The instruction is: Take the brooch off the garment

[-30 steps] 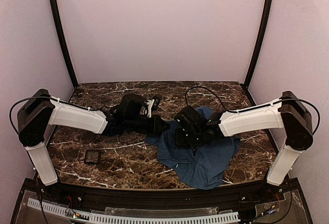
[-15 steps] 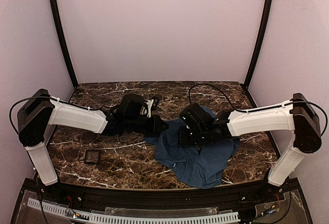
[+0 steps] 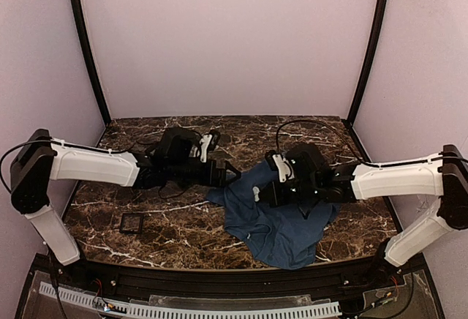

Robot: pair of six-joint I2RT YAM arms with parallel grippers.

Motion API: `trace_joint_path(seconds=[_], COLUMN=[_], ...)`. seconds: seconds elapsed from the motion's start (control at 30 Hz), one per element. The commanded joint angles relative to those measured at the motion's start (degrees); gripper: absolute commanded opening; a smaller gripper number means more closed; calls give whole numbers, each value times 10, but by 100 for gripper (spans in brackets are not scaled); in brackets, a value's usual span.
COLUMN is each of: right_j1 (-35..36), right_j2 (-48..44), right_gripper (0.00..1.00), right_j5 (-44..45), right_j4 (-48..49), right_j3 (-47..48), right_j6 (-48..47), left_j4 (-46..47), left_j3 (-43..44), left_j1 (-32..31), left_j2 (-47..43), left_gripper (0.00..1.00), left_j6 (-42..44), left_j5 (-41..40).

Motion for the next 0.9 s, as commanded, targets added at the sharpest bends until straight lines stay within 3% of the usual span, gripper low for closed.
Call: trace_joint_path(seconds=[0.0, 0.17, 0.4, 0.47, 0.6, 0.87], right_j1=[-39, -65, -73, -73, -73, -73], right_j2=[-46, -62, -62, -59, -50, -35], right_gripper=[0, 0, 0, 0, 0, 0], right_j5=[-169, -271, -380, -409, -459, -512], right_j4=[113, 104, 60, 52, 25, -28], right_j3=[-39, -35, -7, 4, 16, 42], right_j6=[-68, -111, -146, -154, -163, -201], left_j4=[-22, -27, -40, -47, -67, -61], left_j3=[-27, -49, -43, -37, -28, -30], left_j1=[1, -5, -7, -11, -19, -23], left_j2=[-70, -113, -107, -99, -89, -97], left_gripper=[90, 91, 89, 84, 60, 51], left_j6=[84, 154, 181, 185, 195, 186], left_j5=[15, 81, 188, 211, 234, 297])
